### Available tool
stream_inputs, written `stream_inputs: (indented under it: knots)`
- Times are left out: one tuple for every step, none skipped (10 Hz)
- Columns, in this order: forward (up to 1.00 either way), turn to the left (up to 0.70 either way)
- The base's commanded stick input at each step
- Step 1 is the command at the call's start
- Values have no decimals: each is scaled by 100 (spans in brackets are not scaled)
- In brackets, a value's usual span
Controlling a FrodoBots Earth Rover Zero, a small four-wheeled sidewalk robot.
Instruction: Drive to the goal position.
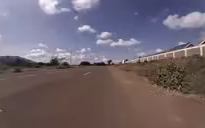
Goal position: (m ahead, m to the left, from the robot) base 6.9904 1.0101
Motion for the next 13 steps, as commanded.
stream_inputs:
  knots:
    - [100, 5]
    - [100, 5]
    - [100, 5]
    - [100, 5]
    - [100, 5]
    - [100, 5]
    - [100, 5]
    - [100, 5]
    - [100, 5]
    - [100, 5]
    - [100, 5]
    - [100, 5]
    - [100, 5]
